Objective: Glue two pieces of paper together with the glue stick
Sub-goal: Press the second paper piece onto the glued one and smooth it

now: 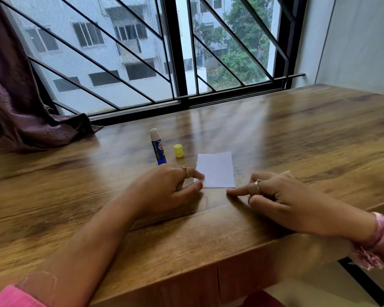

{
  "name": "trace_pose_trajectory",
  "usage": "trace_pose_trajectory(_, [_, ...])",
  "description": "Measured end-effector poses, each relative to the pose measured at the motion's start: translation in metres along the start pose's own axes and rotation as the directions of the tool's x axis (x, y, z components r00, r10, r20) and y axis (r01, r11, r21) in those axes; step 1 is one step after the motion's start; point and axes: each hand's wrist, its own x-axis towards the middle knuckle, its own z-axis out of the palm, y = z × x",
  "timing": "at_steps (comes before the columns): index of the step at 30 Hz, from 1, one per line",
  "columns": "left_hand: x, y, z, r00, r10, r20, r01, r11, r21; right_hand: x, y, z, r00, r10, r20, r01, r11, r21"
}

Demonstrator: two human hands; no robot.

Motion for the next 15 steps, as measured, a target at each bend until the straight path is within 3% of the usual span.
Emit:
trace_pose_trajectory(3, [0.0, -0.001, 0.001, 1.0, 0.007, 0.001, -0.007, 1.0, 0.002, 0.0, -0.002, -0.001, 0.997, -0.011, 0.072, 0.005, 0.997, 0.081])
trace_pose_trajectory(5, [0.0, -0.002, 0.001, 1.0, 0.015, -0.026, -0.015, 1.0, -0.003, 0.003, 0.006, -0.006, 1.0, -0.011, 0.026, 0.007, 0.987, 0.16])
trace_pose_trajectory(8, [-0.002, 0.003, 0.002, 0.995, 0.096, -0.041, -0.097, 0.995, -0.036, 0.009, 0.025, -0.017, 1.0, 0.018, 0.019, -0.019, 0.998, 0.062])
trace_pose_trajectory(11, [-0.002, 0.016, 0.006, 0.976, 0.216, 0.037, -0.215, 0.976, -0.039, 0.014, 0.033, -0.025, 0.99, 0.035, 0.133, -0.04, 0.999, 0.033])
trace_pose_trajectory(15, [0.001, 0.025, 0.009, 0.971, 0.238, -0.001, -0.238, 0.971, 0.008, 0.02, 0.033, -0.026, 0.974, 0.048, 0.222, -0.053, 0.998, 0.019])
